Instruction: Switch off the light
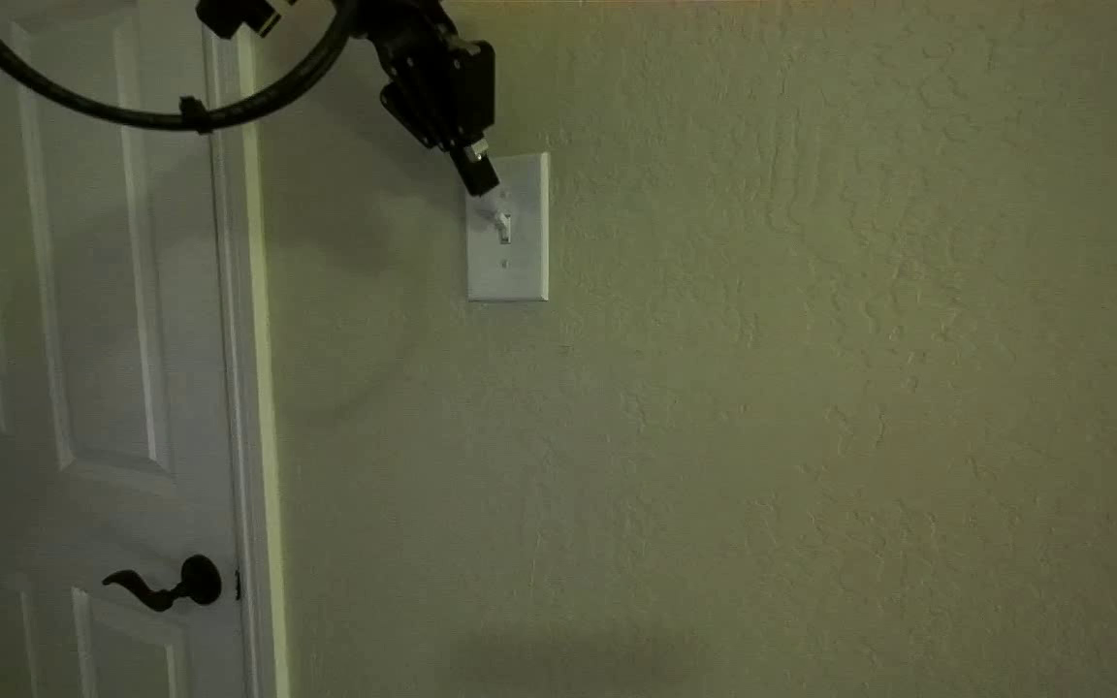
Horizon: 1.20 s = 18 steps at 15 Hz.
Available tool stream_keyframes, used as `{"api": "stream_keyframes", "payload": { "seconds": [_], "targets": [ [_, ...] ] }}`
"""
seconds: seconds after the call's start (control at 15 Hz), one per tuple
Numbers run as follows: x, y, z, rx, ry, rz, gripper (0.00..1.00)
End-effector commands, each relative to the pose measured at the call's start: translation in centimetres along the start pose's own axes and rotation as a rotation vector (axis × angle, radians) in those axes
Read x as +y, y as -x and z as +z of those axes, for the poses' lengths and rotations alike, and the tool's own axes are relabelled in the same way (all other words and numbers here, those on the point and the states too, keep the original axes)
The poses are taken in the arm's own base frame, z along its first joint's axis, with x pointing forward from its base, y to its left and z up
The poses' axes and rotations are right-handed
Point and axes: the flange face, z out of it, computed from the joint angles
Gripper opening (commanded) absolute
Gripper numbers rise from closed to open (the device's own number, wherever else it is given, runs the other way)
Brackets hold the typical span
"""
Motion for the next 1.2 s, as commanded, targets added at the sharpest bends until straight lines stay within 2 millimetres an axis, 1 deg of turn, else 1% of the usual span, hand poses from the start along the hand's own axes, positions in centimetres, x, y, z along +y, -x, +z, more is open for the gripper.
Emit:
{"api": "stream_keyframes", "payload": {
  "seconds": [0.0,0.67,0.93,1.0,1.13],
  "targets": [
    [-0.1,0.1,-1.5,-0.012,-0.008,0.032,0.06],
    [-0.5,-1.1,0.7,-0.041,-0.030,0.048,0.06],
    [-0.4,-1.6,2.2,-0.046,-0.028,0.052,0.06],
    [0.0,-1.6,3.2,-0.050,-0.028,0.054,0.06],
    [0.4,-1.5,4.0,-0.065,-0.027,0.062,0.06]
  ]
}}
